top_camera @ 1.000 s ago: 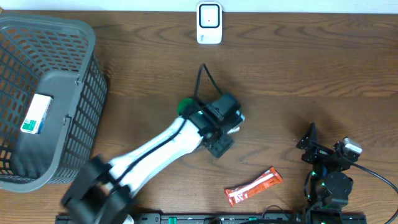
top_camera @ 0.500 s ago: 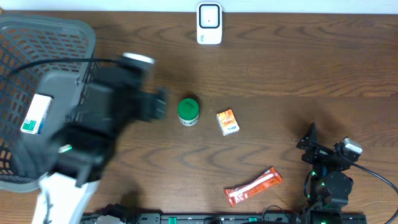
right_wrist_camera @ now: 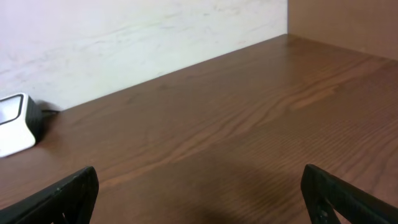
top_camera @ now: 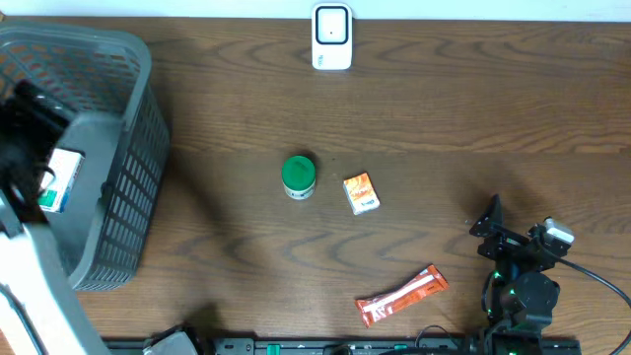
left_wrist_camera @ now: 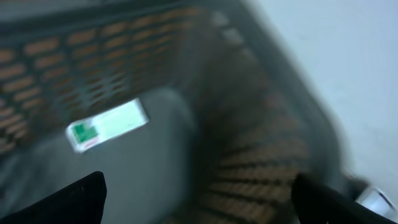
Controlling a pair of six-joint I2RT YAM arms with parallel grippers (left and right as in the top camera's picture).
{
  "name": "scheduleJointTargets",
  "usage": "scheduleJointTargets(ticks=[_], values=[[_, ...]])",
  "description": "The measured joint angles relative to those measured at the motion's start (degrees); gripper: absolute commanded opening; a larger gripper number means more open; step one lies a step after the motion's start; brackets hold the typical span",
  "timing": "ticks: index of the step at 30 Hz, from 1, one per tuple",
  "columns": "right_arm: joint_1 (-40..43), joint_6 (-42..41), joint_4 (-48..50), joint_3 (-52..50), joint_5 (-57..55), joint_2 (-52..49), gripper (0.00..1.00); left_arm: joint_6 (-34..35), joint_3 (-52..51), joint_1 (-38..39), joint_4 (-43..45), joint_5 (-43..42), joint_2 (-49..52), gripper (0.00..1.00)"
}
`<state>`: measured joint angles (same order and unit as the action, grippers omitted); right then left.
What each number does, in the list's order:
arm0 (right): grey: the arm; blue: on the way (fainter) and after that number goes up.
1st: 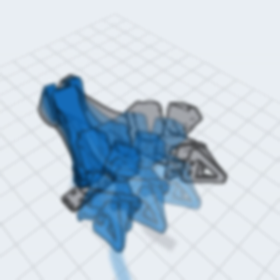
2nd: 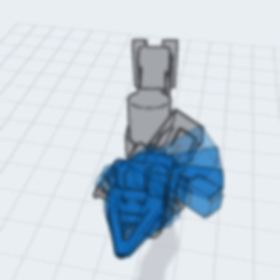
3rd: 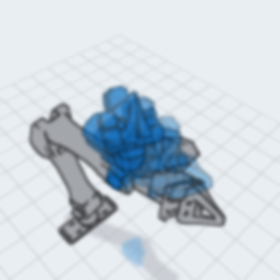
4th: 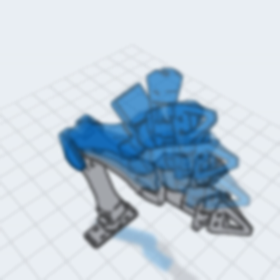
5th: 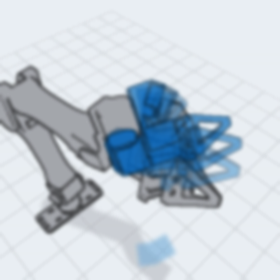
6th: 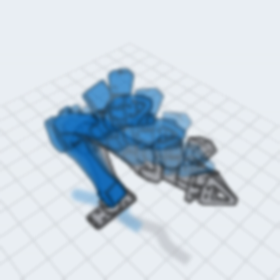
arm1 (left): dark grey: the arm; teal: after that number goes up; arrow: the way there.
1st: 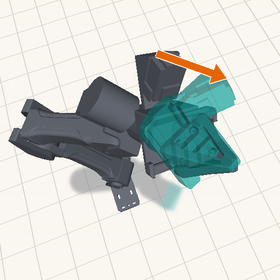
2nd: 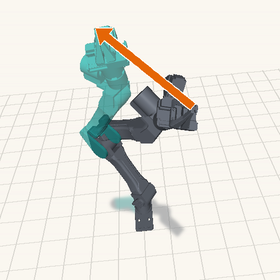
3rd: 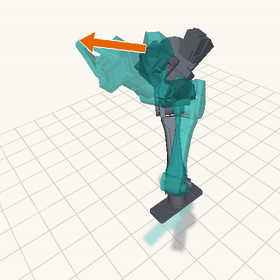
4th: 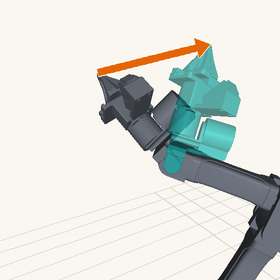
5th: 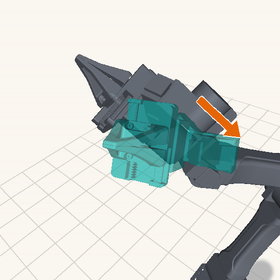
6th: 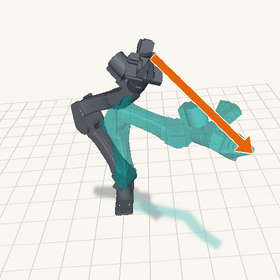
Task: Scan the item barcode
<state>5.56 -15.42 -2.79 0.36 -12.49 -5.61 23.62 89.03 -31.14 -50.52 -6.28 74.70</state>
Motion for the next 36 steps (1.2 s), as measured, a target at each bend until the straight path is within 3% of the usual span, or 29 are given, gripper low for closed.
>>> scheduleJointTargets(ticks=[4,6,8,11,13,14,21,30,36], values=[[0.0,0.0,0.0,0.0,0.0,0.0,0.99,2.0,-0.1,-3.3,-1.7,0.0,9.5,0.91],[0.0,0.0,0.0,0.0,0.0,0.0,0.99,2.3,-0.1,-4.0,-1.3,0.0,13.1,0.58],[0.0,0.0,0.0,0.0,0.0,0.0,0.99,3.0,-0.1,-4.6,-0.2,0.0,16.3,0.37],[0.0,0.0,0.0,0.0,0.0,0.0,0.99,3.3,-0.1,-4.9,0.5,0.0,19.9,0.29],[0.0,0.0,0.0,0.0,0.0,0.0,0.99,3.4,-0.1,-4.9,1.6,0.2,22.5,0.10],[0.0,0.0,0.0,0.0,0.0,0.0,0.99,3.0,-0.1,-4.9,1.7,0.7,24.0,0.08],[0.0,0.0,0.0,0.0,0.0,0.0,0.99,3.4,-0.1,-4.9,2.4,11.6,33.3,0.07],[0.0,0.0,0.0,0.0,0.0,0.0,0.99,-0.1,-0.1,-4.7,5.6,25.0,38.2,0.07],[0.0,0.0,0.0,0.0,0.0,0.0,0.99,-0.3,-0.1,-4.7,7.6,28.1,39.2,0.08]])
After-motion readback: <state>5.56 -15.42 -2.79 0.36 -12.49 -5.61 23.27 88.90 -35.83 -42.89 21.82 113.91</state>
